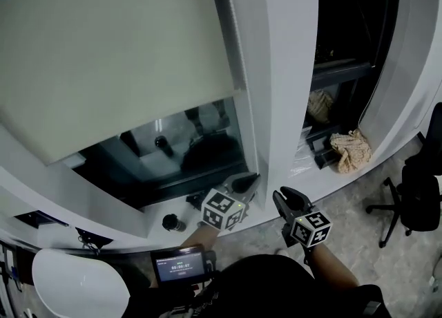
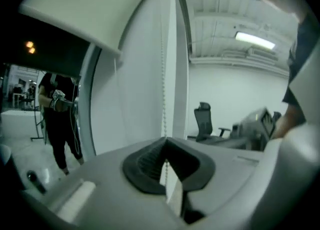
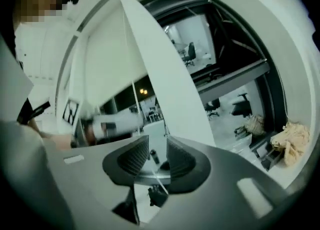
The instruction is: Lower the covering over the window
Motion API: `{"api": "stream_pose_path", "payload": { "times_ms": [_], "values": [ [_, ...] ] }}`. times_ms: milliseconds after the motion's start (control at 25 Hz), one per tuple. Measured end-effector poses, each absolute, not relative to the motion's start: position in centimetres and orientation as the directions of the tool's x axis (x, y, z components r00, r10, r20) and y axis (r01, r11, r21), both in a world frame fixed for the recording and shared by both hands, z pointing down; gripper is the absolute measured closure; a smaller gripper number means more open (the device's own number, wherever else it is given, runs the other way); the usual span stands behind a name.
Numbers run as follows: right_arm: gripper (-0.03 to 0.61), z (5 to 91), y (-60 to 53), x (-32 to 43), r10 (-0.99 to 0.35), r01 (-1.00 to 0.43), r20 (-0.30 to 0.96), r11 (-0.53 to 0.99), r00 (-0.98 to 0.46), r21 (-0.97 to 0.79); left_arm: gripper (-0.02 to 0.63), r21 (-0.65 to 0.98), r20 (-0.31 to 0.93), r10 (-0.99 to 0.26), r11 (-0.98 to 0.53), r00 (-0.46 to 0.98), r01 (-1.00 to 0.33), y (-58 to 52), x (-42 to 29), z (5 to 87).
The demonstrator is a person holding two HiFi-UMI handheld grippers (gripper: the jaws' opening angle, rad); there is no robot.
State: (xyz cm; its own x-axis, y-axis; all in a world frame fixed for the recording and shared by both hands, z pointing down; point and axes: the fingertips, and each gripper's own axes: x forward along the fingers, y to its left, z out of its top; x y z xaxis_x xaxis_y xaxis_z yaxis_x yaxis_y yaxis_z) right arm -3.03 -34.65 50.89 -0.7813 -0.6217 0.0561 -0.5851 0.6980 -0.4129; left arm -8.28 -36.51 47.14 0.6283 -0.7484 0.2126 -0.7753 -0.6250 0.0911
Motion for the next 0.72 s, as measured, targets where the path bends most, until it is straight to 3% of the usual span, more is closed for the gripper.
{"api": "stream_pose_path", "payload": {
  "times_ms": [80, 200, 280, 480, 600, 720],
  "values": [
    [0.466, 47.7, -35.3, -2.5, -0.641, -0.567, -0.035, 0.702, -0.767, -0.432, 0.612, 0.151, 0.297, -0.725, -0.607, 0.622, -0.78, -35.3, -7.8, 52.7],
    [0.471, 42.8, -35.9, -2.5, -0.623, -0.525, -0.126, 0.737, -0.772, -0.426, 0.612, 0.256, 0.262, -0.726, -0.583, 0.635, -0.771, -34.1, -7.8, 53.7],
    [0.474, 38.1, -35.8, -3.4, -0.581, -0.471, -0.21, 0.783, -0.786, -0.405, 0.612, 0.236, 0.252, -0.729, -0.592, 0.637, -0.771, -33.7, -7.7, 53.4],
    [0.472, 25.9, -34.4, -6.7, -0.454, -0.415, -0.354, 0.891, -0.817, -0.184, 0.612, 0.222, 0.224, -0.735, -0.601, 0.64, -0.768, -32.8, -7.6, 53.7],
    [0.466, 21.9, -34.4, -8.3, -0.433, -0.438, -0.35, 0.896, -0.831, -0.068, 0.612, 0.23, 0.334, -0.676, -0.618, 0.657, -0.752, -31.6, -6.6, 57.2],
    [0.465, 20.2, -34.7, -9.4, -0.43, -0.439, -0.338, 0.897, -0.838, -0.053, 0.612, 0.222, 0.551, -0.541, -0.639, 0.636, -0.736, -28.7, -6.3, 65.4]
  ]
}}
